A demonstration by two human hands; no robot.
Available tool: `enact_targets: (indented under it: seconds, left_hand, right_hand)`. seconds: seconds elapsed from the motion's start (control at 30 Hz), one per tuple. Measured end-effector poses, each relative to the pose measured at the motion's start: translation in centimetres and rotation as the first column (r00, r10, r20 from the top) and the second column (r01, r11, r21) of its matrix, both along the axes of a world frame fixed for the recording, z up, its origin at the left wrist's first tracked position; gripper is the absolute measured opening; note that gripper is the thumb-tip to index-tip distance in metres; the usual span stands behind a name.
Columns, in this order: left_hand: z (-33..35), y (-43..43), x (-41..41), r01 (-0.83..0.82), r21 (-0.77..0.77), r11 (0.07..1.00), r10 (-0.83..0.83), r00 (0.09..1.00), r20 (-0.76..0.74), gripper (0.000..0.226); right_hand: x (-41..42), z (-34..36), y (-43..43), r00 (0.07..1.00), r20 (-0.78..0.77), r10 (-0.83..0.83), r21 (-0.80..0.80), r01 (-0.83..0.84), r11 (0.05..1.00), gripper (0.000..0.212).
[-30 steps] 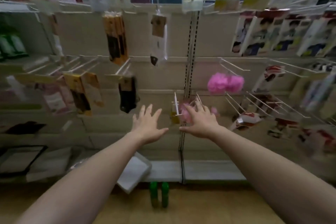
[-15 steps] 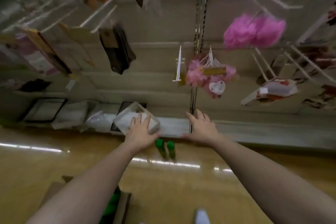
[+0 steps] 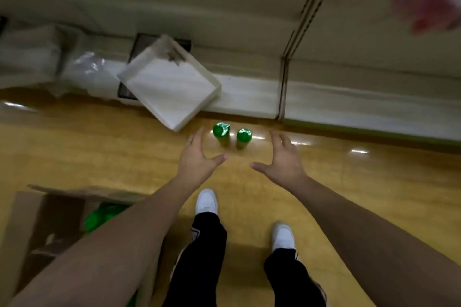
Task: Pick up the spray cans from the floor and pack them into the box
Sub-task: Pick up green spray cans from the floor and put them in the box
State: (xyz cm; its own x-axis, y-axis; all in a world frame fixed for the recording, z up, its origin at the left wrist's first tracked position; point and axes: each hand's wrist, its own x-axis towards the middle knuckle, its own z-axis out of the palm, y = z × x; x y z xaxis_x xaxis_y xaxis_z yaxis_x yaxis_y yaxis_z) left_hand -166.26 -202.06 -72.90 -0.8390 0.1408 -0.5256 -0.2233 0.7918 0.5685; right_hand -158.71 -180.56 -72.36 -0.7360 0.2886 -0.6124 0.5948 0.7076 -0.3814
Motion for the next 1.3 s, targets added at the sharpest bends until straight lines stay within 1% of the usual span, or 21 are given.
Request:
enact_targets:
  seconds: [0.07,0.17,0.23,0.37,0.43,0.5,0.57,0.67,0.77,0.83,0.97,1.03,1.13,1.2,1.3]
  left_hand:
    - [-5.8,-0.5,-0.7,-0.077,0.039,0.996,0.077,0.997,-0.017,0.109]
    - [-13.9,-0.8,-2.4,-0.074,0.054,0.996,0.077,0.994,-0.073,0.114]
    - [-18.7,-0.7,-4.1,-0.082,0.095,0.992,0.092,0.99,-0.11,0.115]
    - [-26.0,0.4,-6.9,-0.008,0.21,0.978,0.034,0.992,-0.119,0.124]
    - [-28.2,1.3,-7.4,0.003,0.258,0.966,0.027,0.993,-0.113,0.12]
    - [-29.5,1.9,-7.4,-0.01,0.261,0.965,0.048,0.989,-0.142,0.101]
    - [-29.9,2.1,-7.1,-0.034,0.244,0.969,0.081,0.979,-0.186,0.085]
    - [-29.0,1.5,-6.5,-0.058,0.242,0.969,0.114,0.968,-0.223,0.08]
    - [-25.7,0.5,-5.8,-0.072,0.234,0.97,0.124,0.969,-0.214,0.081]
    - [-22.4,-0.3,-5.3,-0.13,0.218,0.967,0.176,0.962,-0.207,0.082]
    - [-13.4,-2.9,-3.6,-0.275,0.217,0.937,0.323,0.918,-0.232,0.084]
    - [-7.8,-4.8,-2.0,-0.334,0.222,0.916,0.384,0.888,-0.252,0.077]
    - [1.8,-8.5,1.1,-0.435,0.233,0.87,0.49,0.816,-0.306,0.069]
    - [9.1,-11.5,4.1,-0.511,0.22,0.831,0.556,0.764,-0.327,0.071]
    - [19.7,-16.5,9.1,-0.624,0.212,0.753,0.646,0.639,-0.417,0.077]
  right_hand:
    - [-1.2,-5.7,-0.8,0.997,-0.041,-0.067,-0.027,0.066,0.997,0.114]
    - [-3.0,-13.9,-1.9,0.969,-0.115,-0.22,-0.104,0.209,0.972,0.119]
    - [-4.0,-18.7,-2.4,0.935,-0.187,-0.302,-0.147,0.277,0.949,0.12]
    - [-5.8,-25.7,-2.5,0.895,-0.281,-0.347,-0.209,0.296,0.932,0.119]
    - [-6.3,-27.8,-2.5,0.871,-0.305,-0.385,-0.245,0.319,0.916,0.111]
    - [-6.5,-28.9,-2.6,0.85,-0.328,-0.411,-0.251,0.341,0.906,0.094]
    - [-6.4,-29.1,-2.8,0.843,-0.352,-0.407,-0.223,0.346,0.911,0.077]
    - [-6.3,-27.9,-2.9,0.826,-0.356,-0.438,-0.224,0.379,0.898,0.067]
    - [-5.9,-24.6,-3.1,0.836,-0.358,-0.415,-0.219,0.357,0.908,0.066]
    - [-5.7,-21.2,-3.6,0.862,-0.357,-0.361,-0.212,0.302,0.93,0.068]
    - [-5.0,-12.7,-4.8,0.9,-0.333,-0.282,-0.262,0.199,0.944,0.07]
    - [-4.6,-7.6,-5.8,0.914,-0.346,-0.212,-0.259,0.124,0.958,0.068]
    - [-4.1,1.0,-7.8,0.918,-0.377,-0.123,-0.257,0.024,0.966,0.068]
    - [-3.4,7.7,-9.9,0.917,-0.395,-0.043,-0.262,-0.068,0.963,0.067]
    - [-2.1,17.7,-14.1,0.886,-0.454,0.096,-0.27,-0.24,0.932,0.068]
